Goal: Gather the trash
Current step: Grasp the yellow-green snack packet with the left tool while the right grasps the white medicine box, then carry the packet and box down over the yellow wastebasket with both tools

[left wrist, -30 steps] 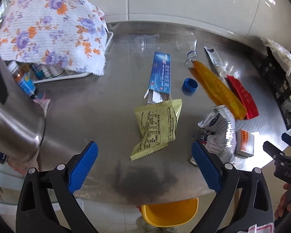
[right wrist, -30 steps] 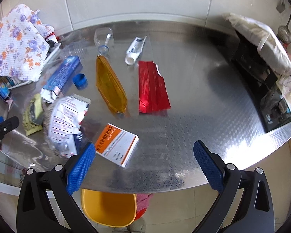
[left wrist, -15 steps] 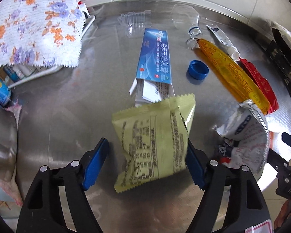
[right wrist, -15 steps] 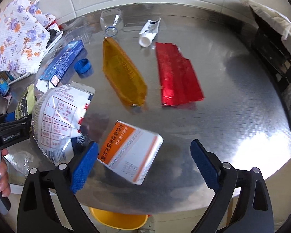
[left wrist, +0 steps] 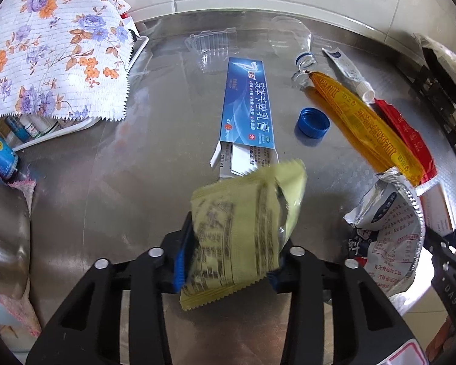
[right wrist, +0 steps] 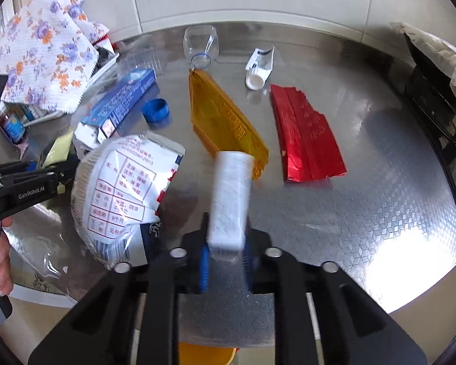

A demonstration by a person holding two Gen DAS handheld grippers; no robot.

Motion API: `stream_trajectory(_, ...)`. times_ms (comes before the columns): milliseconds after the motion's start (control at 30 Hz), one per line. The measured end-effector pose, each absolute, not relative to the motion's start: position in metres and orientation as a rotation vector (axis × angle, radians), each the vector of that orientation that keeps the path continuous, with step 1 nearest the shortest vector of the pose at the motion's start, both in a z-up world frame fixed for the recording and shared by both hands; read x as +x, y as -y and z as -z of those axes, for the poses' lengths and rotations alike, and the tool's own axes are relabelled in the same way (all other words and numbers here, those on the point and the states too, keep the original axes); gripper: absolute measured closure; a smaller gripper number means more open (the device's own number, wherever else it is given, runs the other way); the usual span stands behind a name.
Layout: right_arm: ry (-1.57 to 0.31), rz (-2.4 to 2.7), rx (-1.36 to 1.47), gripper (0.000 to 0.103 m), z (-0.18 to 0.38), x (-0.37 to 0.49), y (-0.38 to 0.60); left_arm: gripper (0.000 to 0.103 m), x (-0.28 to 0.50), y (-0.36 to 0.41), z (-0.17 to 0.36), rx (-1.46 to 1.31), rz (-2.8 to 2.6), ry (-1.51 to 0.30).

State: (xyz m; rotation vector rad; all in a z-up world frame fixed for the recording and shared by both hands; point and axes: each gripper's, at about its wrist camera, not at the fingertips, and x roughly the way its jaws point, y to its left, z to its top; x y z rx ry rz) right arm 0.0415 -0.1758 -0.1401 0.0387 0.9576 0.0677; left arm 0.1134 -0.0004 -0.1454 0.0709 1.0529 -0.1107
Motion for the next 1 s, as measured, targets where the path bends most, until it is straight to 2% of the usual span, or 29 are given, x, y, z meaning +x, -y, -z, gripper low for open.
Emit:
stream_trajectory(300,-0.925,-0.064,0.075,0.087,0.128,0.036,0.187,0.075,0.107,-0.007,0.141,0.04,0.114,-1.044)
stream_trajectory(633,-0.909,-0.104,0.114,0.087,0.117,0.022,0.205,0.076,0.082,-0.012,0.119,0.018,0.103,-1.014)
stream_trajectory(1000,-0.88,-0.237,0.056,0.087,0.1,-0.028,0.205,0.076,0.008,-0.011,0.092,0.062,0.067,-0.995)
